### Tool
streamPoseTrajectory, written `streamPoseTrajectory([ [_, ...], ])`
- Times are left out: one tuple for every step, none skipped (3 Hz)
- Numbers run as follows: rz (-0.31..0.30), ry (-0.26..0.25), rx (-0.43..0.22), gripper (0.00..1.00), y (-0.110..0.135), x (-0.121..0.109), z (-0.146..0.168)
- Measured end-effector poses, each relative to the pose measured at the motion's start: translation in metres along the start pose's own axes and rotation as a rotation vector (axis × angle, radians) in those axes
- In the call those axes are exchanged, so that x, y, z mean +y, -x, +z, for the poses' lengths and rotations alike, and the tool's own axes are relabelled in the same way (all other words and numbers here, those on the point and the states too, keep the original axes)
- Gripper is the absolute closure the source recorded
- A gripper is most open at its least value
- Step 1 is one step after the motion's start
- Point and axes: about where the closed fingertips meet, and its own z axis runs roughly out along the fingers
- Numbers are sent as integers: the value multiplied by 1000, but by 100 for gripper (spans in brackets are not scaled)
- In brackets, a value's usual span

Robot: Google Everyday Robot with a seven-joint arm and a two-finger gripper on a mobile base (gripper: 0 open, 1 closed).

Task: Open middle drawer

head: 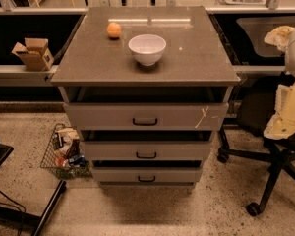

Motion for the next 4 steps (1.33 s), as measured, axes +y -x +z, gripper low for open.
streamPoseTrajectory([
  [0, 0, 0, 0, 0, 0, 0],
  [-5, -11, 16, 0, 2, -1, -2],
  [-22, -23, 28, 0, 7, 6, 20],
  [-37, -36, 51, 0, 8, 26, 69],
])
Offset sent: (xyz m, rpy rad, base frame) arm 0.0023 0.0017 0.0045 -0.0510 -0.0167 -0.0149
